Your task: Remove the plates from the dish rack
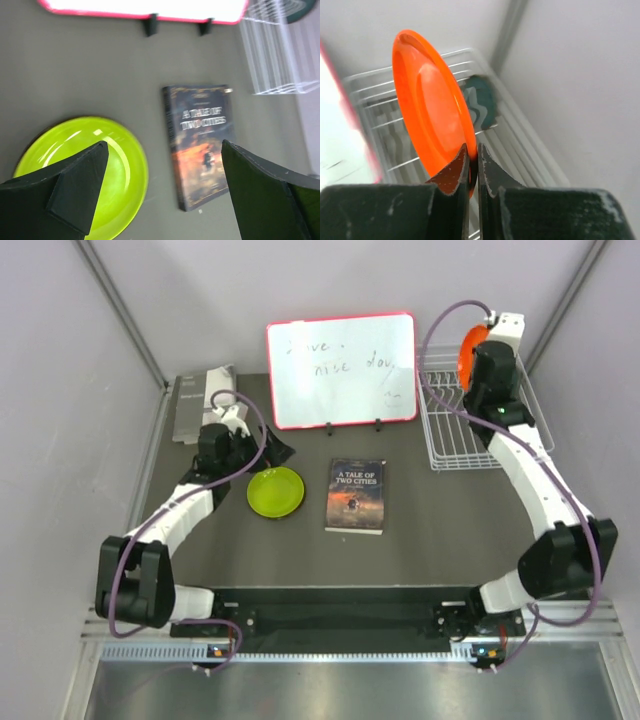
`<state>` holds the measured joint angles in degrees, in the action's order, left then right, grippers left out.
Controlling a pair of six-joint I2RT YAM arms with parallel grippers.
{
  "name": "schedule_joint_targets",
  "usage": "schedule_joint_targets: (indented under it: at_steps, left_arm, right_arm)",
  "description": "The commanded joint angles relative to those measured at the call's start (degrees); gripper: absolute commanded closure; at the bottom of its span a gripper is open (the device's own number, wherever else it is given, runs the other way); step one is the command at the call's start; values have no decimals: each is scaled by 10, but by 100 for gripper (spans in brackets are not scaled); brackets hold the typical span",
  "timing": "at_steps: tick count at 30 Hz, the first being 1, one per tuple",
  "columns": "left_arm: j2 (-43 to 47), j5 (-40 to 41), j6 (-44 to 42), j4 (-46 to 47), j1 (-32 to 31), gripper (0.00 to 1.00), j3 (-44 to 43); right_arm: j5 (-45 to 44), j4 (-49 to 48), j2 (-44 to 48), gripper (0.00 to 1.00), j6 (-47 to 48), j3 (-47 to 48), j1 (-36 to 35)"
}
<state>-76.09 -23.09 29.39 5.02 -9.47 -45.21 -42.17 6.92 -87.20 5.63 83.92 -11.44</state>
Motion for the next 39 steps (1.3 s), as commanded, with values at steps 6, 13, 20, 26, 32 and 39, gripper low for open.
schedule_joint_targets:
  at_steps: [6, 13, 20, 26, 32, 39]
  left_arm:
    - [-65, -89, 70, 160, -64, 1, -58]
    - [-112, -81, 101, 231, -106, 1, -68]
    - [-130, -62, 103, 265, -135, 1, -71]
    - [-148, -52, 109, 282, -148, 1, -76]
    - [-157, -42, 110, 288, -154, 6, -85]
    - [-149, -11, 90, 250, -157, 89, -82]
  right_arm:
    - [418, 64, 124, 100, -275, -142, -9]
    - [524, 7, 169, 100, -338, -231, -31]
    - [555, -30, 183, 100, -377, -281, -66]
    - [575, -65, 183, 100, -413, -313, -94]
    - [612, -103, 179, 100, -445, -325, -106]
    - [649, -145, 168, 100, -473, -343, -111]
